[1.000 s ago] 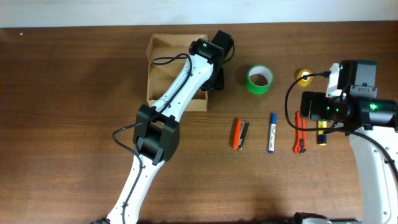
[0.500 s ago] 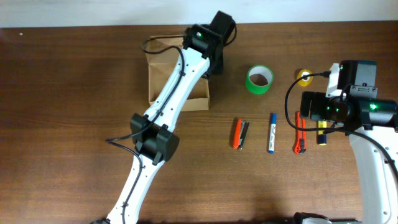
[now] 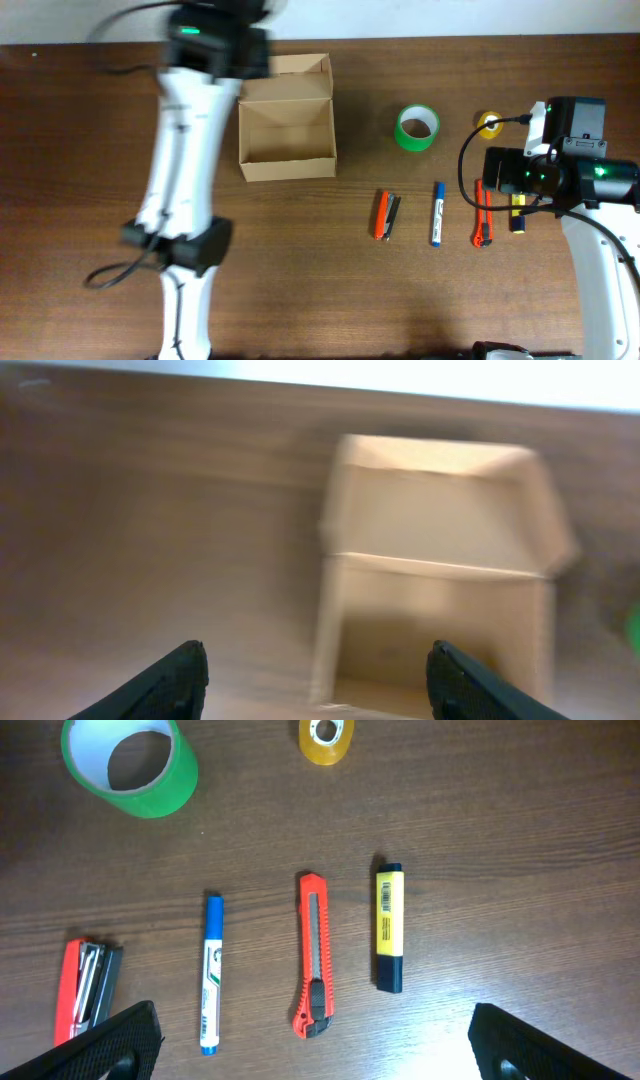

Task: Pack container
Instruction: 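Retract the left gripper to the left side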

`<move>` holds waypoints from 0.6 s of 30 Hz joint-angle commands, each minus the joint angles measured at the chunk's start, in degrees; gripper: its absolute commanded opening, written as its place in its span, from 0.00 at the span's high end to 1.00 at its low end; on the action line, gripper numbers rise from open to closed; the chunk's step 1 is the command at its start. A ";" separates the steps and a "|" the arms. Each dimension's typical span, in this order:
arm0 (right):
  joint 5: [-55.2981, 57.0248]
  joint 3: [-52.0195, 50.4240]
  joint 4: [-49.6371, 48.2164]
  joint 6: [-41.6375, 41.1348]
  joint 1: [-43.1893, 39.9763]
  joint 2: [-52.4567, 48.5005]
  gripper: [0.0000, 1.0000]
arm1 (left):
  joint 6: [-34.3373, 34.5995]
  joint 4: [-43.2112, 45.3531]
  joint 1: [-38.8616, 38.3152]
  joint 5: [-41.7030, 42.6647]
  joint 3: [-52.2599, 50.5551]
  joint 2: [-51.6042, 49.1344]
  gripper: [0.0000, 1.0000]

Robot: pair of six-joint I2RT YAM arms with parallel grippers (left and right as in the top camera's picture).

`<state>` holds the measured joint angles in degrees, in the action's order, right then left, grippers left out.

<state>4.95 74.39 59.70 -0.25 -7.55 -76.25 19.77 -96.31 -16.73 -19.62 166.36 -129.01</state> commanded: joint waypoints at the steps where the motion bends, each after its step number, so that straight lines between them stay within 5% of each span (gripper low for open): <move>1: 0.22 1.16 -0.46 -0.61 -0.35 -0.09 0.01 | -2.12 -0.33 5.05 -1.22 -11.45 9.62 0.29; 3: 0.20 1.16 -0.76 -0.63 -0.35 -0.09 0.01 | -2.12 0.61 9.70 -0.87 -20.09 14.49 0.26; 7: 0.04 1.16 -0.96 -0.61 -0.35 -0.09 0.01 | -3.26 3.78 15.78 -4.11 -32.70 19.28 0.00; 11: 0.07 1.16 -0.57 -0.61 -0.35 -0.09 0.01 | -12.81 10.47 21.81 -4.13 -42.10 19.82 0.00; 18: -0.17 1.16 -1.86 -0.61 -0.35 -0.09 0.01 | -24.85 21.99 36.83 8.63 -51.21 19.65 0.00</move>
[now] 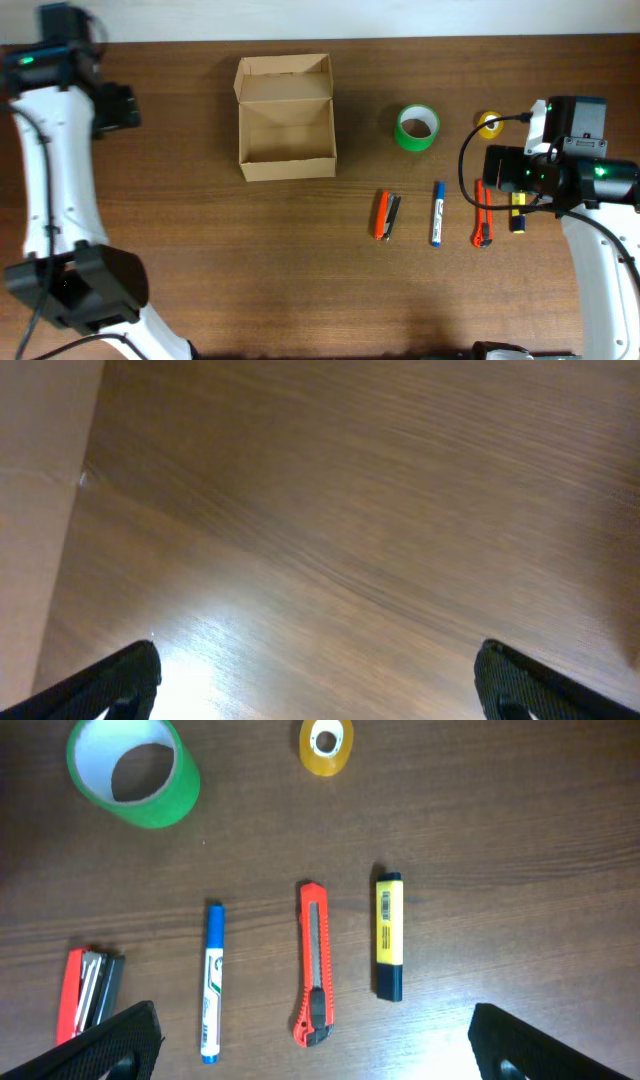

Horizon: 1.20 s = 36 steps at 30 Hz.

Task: Pack container
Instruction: 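Retract the left gripper to the left side, then grasp the green tape roll with the right gripper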

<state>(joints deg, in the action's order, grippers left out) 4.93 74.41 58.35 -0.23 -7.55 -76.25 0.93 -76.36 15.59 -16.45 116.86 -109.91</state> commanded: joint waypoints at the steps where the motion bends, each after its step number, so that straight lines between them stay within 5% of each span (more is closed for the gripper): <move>1: -0.15 1.14 -0.66 -0.63 -0.35 -0.11 0.00 | -5.99 2.97 5.79 5.99 -2.27 0.55 0.00; 7: -0.42 5.49 0.83 -3.28 -0.83 -7.76 0.37 | -5.97 8.76 11.10 9.20 -5.79 0.52 0.00; 18: -6.08 43.71 15.06 -2.75 1.27 -40.68 0.33 | -5.97 9.75 11.10 9.18 -6.32 0.42 0.00; 27: -6.80 44.70 8.63 -0.66 10.47 -45.22 0.33 | -5.97 9.75 11.10 9.18 -6.32 0.42 0.00; 36: -5.55 44.70 8.24 -0.61 11.06 -53.02 0.35 | -5.97 9.75 11.10 9.18 -6.32 0.42 0.00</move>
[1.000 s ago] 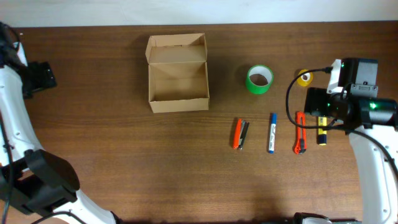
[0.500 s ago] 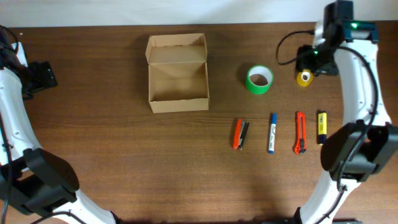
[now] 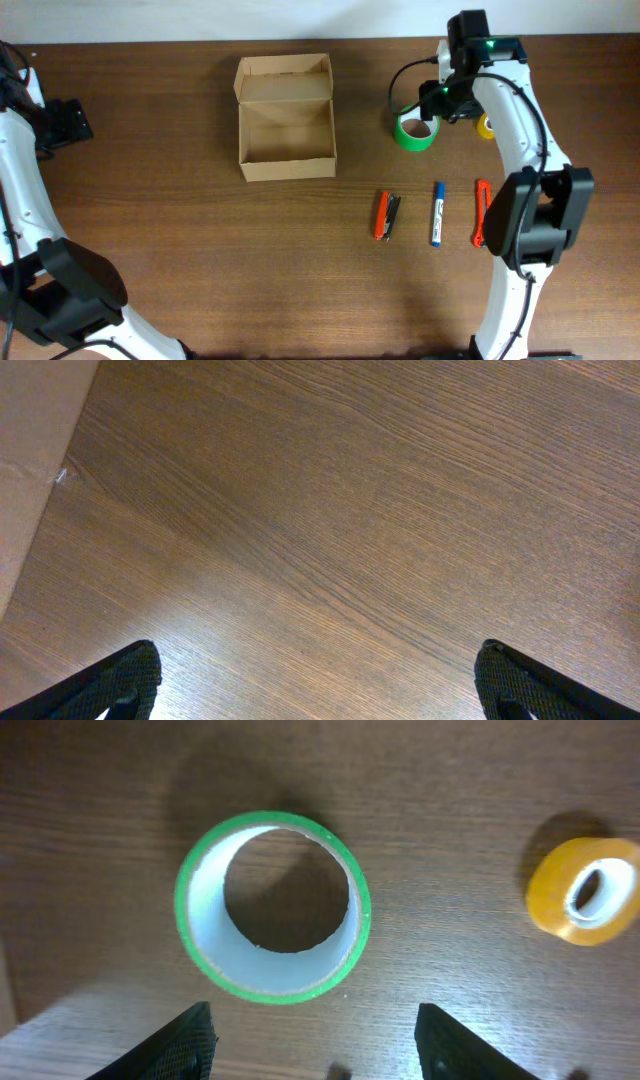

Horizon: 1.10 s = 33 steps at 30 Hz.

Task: Pack container
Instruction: 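Grasp the green tape roll with the right gripper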

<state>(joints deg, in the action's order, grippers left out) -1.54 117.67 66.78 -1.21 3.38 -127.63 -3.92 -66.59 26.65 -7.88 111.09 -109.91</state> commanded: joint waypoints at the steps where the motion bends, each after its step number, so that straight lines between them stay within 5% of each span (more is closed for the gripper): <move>1: 1.62 1.44 -0.35 0.37 0.09 -2.32 0.35 | -1.11 0.00 0.04 0.61 -0.55 0.42 0.00; 19: 2.25 1.38 -4.02 0.31 -0.39 -10.01 0.43 | -1.11 -0.02 0.04 0.61 -0.55 0.42 0.00; 23: 2.27 1.36 -3.76 0.31 -0.50 -11.78 0.63 | -1.11 -0.02 0.04 0.61 -0.55 0.42 0.00; 27: 2.29 1.31 -3.56 0.31 -0.50 -11.93 0.96 | -1.11 0.00 0.04 0.61 -0.55 0.42 0.00; 33: 2.21 1.31 -2.95 0.33 -0.33 -10.54 0.96 | -1.11 -0.02 0.04 0.61 -0.55 0.42 0.00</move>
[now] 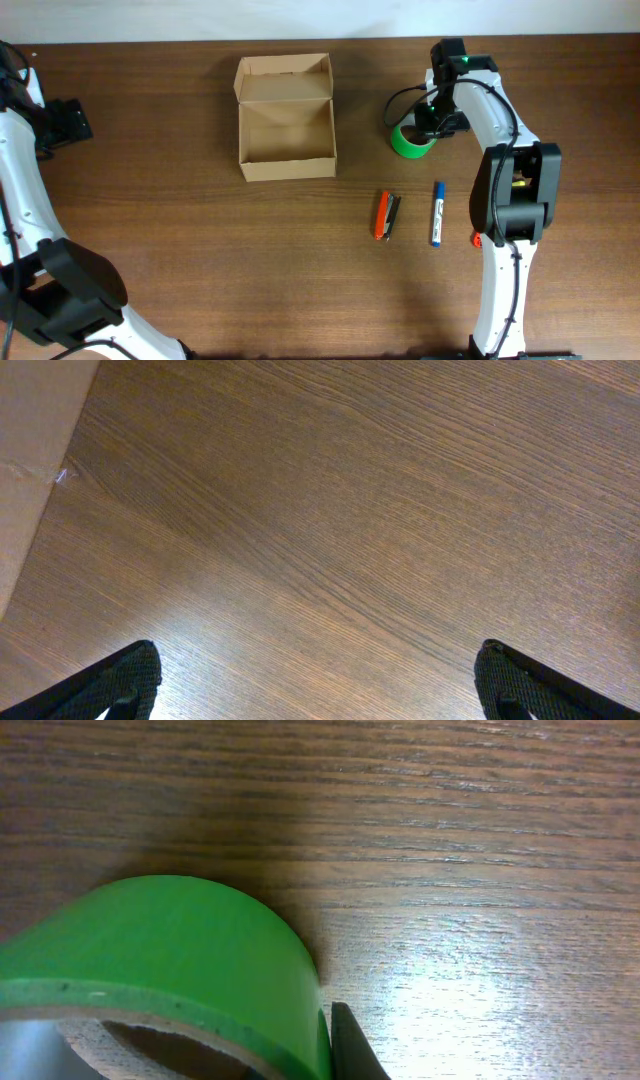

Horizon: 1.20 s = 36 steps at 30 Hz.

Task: Pack container
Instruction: 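Grasp the green tape roll with the right gripper, then carry the green tape roll over the box and lower it inside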

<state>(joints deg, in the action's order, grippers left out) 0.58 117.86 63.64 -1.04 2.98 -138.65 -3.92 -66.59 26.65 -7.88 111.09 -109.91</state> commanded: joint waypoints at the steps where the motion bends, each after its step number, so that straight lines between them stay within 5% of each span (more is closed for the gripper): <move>1: 0.09 1.11 0.04 0.17 0.13 1.62 0.96 | -1.11 -0.02 0.04 0.61 -0.55 0.42 0.00; 11: 0.07 1.11 0.22 0.11 1.73 19.98 0.96 | -1.11 -0.02 0.04 0.61 -0.55 0.42 0.00; 17: 0.11 1.11 1.64 0.87 9.86 29.57 0.97 | -1.11 -0.02 0.04 0.61 -0.55 0.42 0.00; 29: 4.24 1.11 -0.59 2.10 28.11 28.61 0.97 | -1.11 -0.02 0.04 0.61 -0.55 0.42 0.00; 36: 4.20 1.16 -2.60 1.62 29.94 22.29 0.97 | -1.11 -0.02 0.04 0.61 -0.55 0.42 0.00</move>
<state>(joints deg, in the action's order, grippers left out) 3.64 118.24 60.97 0.69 32.88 -113.30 -3.92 -66.59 26.65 -7.88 111.09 -109.91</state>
